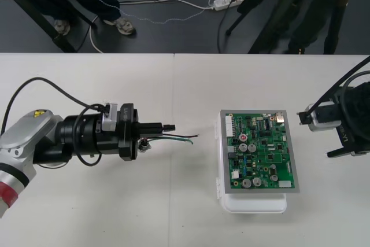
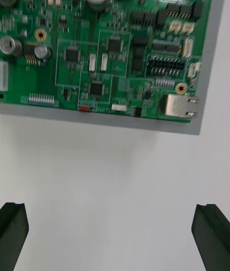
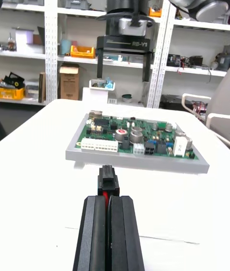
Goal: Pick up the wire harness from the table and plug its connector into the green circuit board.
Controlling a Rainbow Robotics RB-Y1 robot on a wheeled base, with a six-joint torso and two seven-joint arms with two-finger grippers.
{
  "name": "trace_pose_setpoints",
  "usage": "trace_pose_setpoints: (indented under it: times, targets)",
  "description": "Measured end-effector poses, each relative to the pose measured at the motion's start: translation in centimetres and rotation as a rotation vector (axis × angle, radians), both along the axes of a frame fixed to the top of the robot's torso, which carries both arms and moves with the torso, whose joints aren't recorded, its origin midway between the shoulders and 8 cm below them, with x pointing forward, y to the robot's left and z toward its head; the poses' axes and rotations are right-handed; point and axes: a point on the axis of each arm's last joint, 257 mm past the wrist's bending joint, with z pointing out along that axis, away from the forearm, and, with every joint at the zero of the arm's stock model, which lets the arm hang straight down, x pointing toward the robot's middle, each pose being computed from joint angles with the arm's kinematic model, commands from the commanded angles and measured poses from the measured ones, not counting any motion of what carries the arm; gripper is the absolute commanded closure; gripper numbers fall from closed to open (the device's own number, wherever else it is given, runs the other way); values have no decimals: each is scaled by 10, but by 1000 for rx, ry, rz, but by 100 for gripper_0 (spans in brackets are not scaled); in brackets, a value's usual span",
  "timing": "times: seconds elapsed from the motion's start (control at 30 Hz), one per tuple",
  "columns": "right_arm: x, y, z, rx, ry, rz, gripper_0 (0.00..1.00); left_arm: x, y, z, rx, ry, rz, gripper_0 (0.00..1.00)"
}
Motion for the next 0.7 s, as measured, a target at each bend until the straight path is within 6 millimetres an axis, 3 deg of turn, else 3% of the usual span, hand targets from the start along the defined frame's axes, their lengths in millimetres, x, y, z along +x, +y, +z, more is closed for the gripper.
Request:
trace_pose_setpoints:
  times: [0.27, 0.7]
  targets:
    - [13, -23, -21, -131, -46, -24, 0, -6, -13, -29, 24, -84, -20, 100]
    - [8, -18, -47, -172, -31, -3, 0, -12, -37, -53, 2, 37, -68, 100]
